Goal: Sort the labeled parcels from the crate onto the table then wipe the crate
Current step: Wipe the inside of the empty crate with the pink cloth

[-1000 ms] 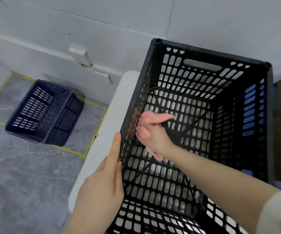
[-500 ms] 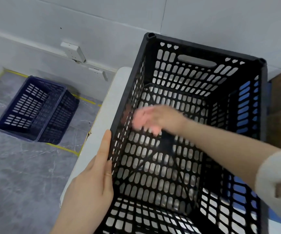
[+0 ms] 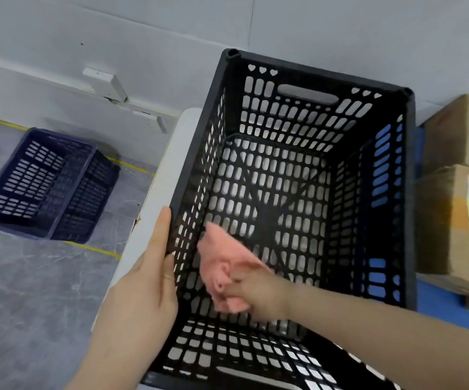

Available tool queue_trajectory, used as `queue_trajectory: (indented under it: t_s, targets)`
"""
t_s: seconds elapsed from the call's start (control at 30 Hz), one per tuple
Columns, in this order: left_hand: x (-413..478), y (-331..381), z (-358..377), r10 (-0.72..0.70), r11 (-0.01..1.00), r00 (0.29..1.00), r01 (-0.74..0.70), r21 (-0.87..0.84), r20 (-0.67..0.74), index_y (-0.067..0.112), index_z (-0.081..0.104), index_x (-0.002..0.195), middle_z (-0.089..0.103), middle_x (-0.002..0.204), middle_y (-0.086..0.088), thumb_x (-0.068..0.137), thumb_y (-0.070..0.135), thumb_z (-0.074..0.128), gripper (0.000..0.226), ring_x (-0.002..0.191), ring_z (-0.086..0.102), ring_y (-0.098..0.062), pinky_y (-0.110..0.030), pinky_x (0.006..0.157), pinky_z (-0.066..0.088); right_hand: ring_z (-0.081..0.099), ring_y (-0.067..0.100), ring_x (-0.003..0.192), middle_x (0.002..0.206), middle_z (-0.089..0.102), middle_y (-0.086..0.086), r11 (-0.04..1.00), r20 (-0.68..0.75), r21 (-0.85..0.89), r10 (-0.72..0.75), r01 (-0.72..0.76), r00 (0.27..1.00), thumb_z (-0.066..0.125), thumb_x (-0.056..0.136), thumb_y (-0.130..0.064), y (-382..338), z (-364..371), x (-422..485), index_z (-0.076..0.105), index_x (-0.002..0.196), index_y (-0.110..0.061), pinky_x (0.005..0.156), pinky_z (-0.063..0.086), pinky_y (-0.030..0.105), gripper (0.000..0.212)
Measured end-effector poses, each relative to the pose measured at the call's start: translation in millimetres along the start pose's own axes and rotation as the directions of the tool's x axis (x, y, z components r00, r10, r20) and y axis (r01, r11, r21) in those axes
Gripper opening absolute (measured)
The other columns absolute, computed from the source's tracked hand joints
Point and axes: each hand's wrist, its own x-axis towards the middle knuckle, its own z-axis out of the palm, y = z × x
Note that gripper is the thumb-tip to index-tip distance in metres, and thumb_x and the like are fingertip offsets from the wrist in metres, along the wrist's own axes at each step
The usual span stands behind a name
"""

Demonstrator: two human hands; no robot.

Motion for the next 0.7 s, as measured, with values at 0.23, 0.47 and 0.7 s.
queue_trajectory:
  t_s: [0.23, 0.47, 0.7]
  targets:
    - [10, 8, 22, 0.128, 0.984, 0.971, -0.15, 0.099, 0.2, 0.055, -0.005, 0.146, 0.056, 0.126, 0.004, 0.098, 0.031, 0.034, 0.066, 0.111, 0.057, -0.02, -0.03, 0.087, 0.041, 0.055, 0.014, 0.114, 0.124, 0.059, -0.005, 0.926, 0.211, -0.304, -0.162, 0.223, 0.964, 0.055, 0.094, -0.034, 25, -63, 2, 0.058, 0.125, -0.029, 0.101, 0.046, 0.032, 0.032]
    - [-1, 2, -2, -0.016, 0.999, 1.0, 0.015, -0.028, -0.017, 0.073, 0.001, 0.135, 0.068, 0.1, 0.01, 0.09, 0.041, 0.029, 0.061, 0.08, 0.066, -0.017, -0.04, 0.068, 0.05, 0.026, 0.034, 0.139, 0.156, 0.021, 0.001, 0.735, -0.396, -0.175, 0.556, -0.655, 0.73, 0.052, 0.087, -0.003, 157, -170, 15, 0.025, 0.147, -0.043, 0.108, 0.038, 0.048, 0.077]
    - [0, 2, 1, -0.021, 0.999, 1.0, 0.021, -0.025, -0.003, 0.072, -0.001, 0.135, 0.069, 0.089, 0.006, 0.091, 0.037, 0.032, 0.066, 0.077, 0.066, -0.02, -0.045, 0.07, 0.053, 0.058, 0.026, 0.103, 0.133, 0.05, 0.01, 0.73, -0.434, 0.245, 0.671, -0.638, 0.601, 0.055, 0.083, 0.002, 110, -100, 25, 0.027, 0.148, -0.025, 0.086, 0.054, 0.036, 0.076]
